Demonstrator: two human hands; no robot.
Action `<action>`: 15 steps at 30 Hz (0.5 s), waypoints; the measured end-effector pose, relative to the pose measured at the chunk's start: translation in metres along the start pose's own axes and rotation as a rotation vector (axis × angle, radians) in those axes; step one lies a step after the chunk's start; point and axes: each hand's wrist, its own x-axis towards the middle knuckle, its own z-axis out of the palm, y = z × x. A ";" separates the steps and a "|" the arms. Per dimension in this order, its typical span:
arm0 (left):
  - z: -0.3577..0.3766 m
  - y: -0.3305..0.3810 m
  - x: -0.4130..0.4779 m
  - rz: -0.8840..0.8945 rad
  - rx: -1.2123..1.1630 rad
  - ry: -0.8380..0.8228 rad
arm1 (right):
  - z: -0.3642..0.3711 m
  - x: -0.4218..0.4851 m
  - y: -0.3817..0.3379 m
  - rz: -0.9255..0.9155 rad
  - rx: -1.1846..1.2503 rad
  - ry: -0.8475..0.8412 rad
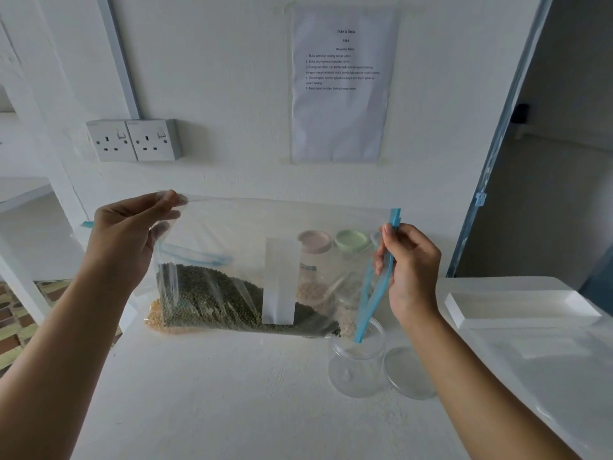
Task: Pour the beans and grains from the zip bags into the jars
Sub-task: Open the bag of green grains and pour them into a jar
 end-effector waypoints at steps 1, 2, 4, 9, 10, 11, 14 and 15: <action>0.001 0.001 0.000 0.002 0.002 0.001 | 0.000 0.000 0.000 -0.003 0.000 0.000; 0.002 0.002 0.000 0.005 0.003 0.003 | 0.000 0.000 -0.001 -0.006 0.000 -0.001; 0.005 0.006 0.002 0.010 -0.001 0.007 | 0.001 0.001 -0.002 -0.013 -0.003 -0.001; 0.012 0.017 0.006 0.017 -0.005 0.002 | 0.002 0.002 -0.005 -0.022 0.000 0.009; 0.013 0.019 0.008 0.018 -0.005 0.004 | 0.002 0.002 -0.005 -0.021 0.000 0.012; 0.013 0.020 0.009 0.019 -0.006 0.005 | 0.002 0.002 -0.004 -0.021 0.001 0.013; 0.013 0.021 0.011 0.017 -0.001 0.003 | 0.001 0.002 -0.003 -0.024 0.011 0.007; 0.013 0.021 0.011 0.017 0.002 0.002 | 0.001 0.003 -0.002 -0.025 0.013 0.005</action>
